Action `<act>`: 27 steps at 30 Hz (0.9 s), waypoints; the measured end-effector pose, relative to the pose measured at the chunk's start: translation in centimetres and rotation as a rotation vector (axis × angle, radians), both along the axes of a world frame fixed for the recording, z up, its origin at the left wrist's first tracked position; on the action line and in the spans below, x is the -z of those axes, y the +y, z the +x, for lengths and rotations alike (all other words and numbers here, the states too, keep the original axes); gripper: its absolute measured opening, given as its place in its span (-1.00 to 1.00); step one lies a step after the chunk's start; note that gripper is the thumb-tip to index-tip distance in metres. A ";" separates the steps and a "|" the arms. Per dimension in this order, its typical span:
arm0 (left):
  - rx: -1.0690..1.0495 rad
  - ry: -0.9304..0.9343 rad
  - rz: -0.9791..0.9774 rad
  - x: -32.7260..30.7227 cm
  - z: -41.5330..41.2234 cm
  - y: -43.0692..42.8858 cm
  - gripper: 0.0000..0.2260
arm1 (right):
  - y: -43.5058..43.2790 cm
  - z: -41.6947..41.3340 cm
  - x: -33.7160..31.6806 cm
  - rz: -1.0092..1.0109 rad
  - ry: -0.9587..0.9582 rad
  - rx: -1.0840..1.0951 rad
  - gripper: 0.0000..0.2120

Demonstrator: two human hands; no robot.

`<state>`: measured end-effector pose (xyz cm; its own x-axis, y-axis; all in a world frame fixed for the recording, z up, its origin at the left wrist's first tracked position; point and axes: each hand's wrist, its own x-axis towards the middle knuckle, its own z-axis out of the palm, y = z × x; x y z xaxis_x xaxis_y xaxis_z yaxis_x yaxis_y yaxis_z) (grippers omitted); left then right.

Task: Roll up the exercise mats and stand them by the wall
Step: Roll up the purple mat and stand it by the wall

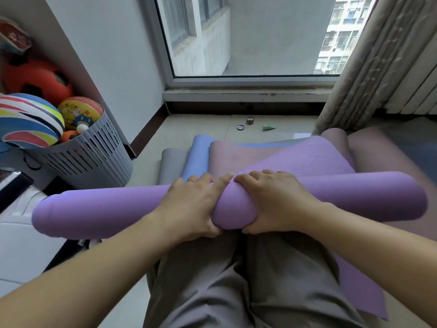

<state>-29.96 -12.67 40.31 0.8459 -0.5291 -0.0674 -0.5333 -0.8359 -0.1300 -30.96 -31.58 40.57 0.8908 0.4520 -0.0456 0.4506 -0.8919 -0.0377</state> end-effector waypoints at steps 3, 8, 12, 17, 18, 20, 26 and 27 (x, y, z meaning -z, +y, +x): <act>-0.029 -0.131 -0.079 -2.7 1.4 -0.3 -0.19 | -0.3 1.7 -2.1 -0.006 -0.150 0.019 -0.19; -0.040 -0.273 -0.019 -6.7 0.0 -0.4 -0.21 | -0.8 1.9 -4.3 0.101 -0.301 -0.028 -0.19; 0.030 -0.116 0.062 -5.3 -2.9 -0.3 -0.20 | -1.1 -0.2 -2.9 0.079 -0.077 -0.113 -0.17; 0.023 0.225 0.020 -2.6 -2.5 0.2 -0.22 | 0.1 -0.6 -1.1 0.025 0.268 -0.128 -0.19; 0.005 0.302 -0.004 -2.4 -1.8 0.5 -0.22 | 0.4 -0.1 -1.0 0.017 0.297 -0.129 -0.18; -0.038 0.464 -0.062 -2.2 -0.7 1.1 -0.22 | 0.7 0.9 -1.1 0.013 0.382 -0.123 -0.17; -0.111 0.722 -0.077 -2.7 2.3 1.3 -0.26 | 0.8 -0.7 -0.7 -0.183 0.158 -0.134 0.02; -0.121 0.741 -0.076 -2.9 2.5 1.3 -0.28 | 0.9 -0.9 -0.5 -0.183 0.137 -0.132 -0.01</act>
<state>-27.45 -11.38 43.23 0.6458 -0.4614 -0.6083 -0.3629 -0.8865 0.2871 -31.91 -30.64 41.04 0.8044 0.5374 -0.2534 0.5657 -0.8231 0.0502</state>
